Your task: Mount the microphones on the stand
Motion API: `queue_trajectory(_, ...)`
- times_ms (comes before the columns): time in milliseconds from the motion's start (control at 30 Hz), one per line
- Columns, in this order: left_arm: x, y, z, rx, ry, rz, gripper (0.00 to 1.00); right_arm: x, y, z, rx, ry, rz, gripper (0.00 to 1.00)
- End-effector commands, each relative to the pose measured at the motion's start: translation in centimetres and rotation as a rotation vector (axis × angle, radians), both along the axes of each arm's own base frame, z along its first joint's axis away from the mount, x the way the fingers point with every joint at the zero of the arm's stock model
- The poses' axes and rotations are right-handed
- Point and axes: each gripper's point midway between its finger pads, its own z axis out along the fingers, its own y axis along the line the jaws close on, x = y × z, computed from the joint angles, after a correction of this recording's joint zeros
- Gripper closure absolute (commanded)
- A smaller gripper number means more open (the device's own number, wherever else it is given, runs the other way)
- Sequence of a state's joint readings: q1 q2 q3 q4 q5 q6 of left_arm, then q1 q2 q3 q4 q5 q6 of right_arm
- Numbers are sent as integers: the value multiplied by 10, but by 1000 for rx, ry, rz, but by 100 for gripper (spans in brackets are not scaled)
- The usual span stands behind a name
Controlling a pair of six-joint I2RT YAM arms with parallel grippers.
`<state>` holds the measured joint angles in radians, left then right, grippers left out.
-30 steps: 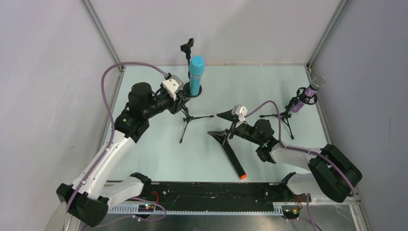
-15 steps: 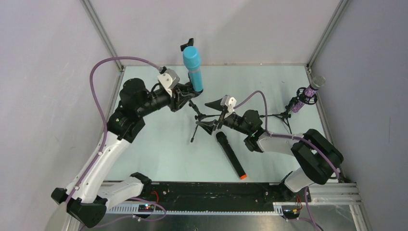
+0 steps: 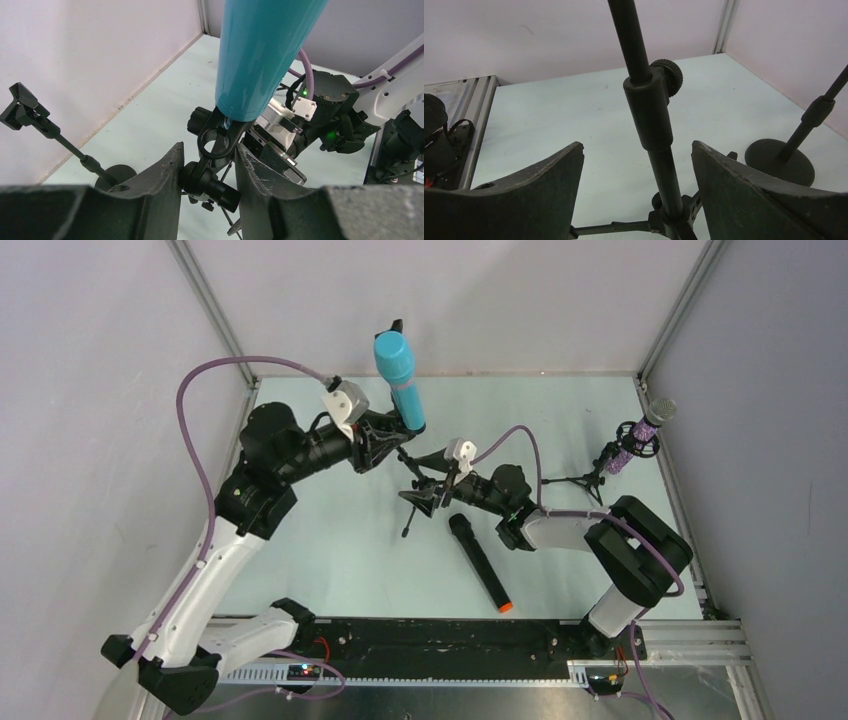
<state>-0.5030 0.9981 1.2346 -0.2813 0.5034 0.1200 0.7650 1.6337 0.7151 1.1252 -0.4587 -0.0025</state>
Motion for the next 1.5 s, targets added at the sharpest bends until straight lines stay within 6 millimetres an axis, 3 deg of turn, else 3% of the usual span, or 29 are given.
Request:
queue_trajectory(0,-13,8,69,-112,-175,12,100,2,7,7,3,-46,6,19)
queue_trajectory(67,-12,10,71,-116,-177,26,100,6,7,1,-10,-27,-17,28)
queue_trajectory(133,-10,12,74,-125,-174,44,100,9,6,-7,-24,-13,-34,31)
queue_trajectory(333,-14,16,83,-148,-183,56,100,15,4,-28,-56,15,-66,34)
queue_trajectory(500,-15,18,84,-151,-184,62,100,18,2,-32,-60,30,-87,32)
queue_trajectory(700,-9,15,72,-134,-162,68,100,18,-1,-9,-20,-6,-104,19)
queue_trajectory(900,1,13,52,-102,-133,84,100,11,-10,34,55,-63,-112,5)
queue_trajectory(1100,9,13,33,-75,-102,108,100,3,-22,70,118,-96,-111,1)
queue_trajectory(1267,17,15,23,-59,-87,140,100,-2,-30,80,119,-94,-107,1)
queue_trajectory(1467,32,26,12,-47,-62,240,100,-3,-45,71,105,-70,-141,1)
